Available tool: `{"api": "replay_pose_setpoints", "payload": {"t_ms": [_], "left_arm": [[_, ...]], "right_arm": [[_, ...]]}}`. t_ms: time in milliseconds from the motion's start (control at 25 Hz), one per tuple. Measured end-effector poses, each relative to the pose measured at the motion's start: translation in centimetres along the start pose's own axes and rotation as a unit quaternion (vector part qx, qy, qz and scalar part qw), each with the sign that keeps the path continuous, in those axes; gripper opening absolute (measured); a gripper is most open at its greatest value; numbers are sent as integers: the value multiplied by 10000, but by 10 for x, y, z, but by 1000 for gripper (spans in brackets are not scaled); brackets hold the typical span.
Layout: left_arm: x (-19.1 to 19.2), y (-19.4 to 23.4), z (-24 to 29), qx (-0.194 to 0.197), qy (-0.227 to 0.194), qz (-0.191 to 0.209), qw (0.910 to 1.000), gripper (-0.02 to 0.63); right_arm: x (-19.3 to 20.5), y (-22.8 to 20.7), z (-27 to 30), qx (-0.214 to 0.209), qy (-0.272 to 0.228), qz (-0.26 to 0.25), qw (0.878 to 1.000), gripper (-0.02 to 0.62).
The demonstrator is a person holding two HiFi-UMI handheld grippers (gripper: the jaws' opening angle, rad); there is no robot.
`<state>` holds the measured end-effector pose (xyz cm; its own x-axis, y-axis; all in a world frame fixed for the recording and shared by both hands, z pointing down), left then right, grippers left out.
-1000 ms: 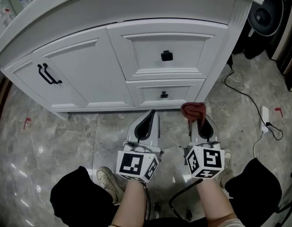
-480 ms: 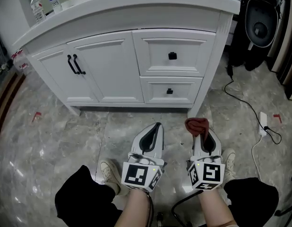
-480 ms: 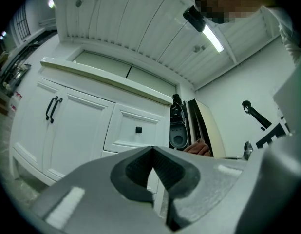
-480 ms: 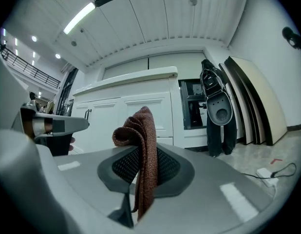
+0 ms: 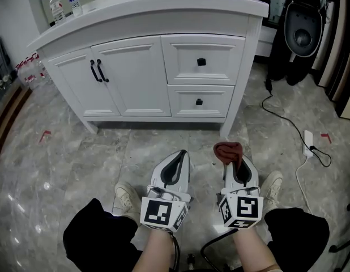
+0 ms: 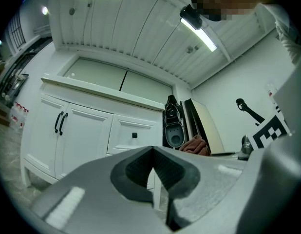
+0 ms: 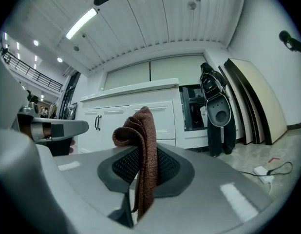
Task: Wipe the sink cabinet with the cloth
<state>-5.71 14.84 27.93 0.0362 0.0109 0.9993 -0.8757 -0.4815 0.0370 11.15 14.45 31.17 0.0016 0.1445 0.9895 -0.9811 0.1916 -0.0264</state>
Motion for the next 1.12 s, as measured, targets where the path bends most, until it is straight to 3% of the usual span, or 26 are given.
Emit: {"api": "replay_pose_setpoints", "payload": {"t_ms": [1120], "left_arm": [[12, -2, -6, -5, 193, 35, 9998, 0]], "right_arm": [[8, 2, -9, -28, 132, 99, 9999, 81]]}}
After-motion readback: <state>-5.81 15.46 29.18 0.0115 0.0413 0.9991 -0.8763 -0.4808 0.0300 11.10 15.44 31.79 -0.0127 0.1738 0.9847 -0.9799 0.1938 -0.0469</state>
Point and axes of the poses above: the fingertips, and each gripper's own axes: z forward along the fingers, y to its left, x out of its underside, the point moved 5 cm from there along -z, backward along the fingers, and after that the axes turned 11 degrees about y, right-handed, at the moved point
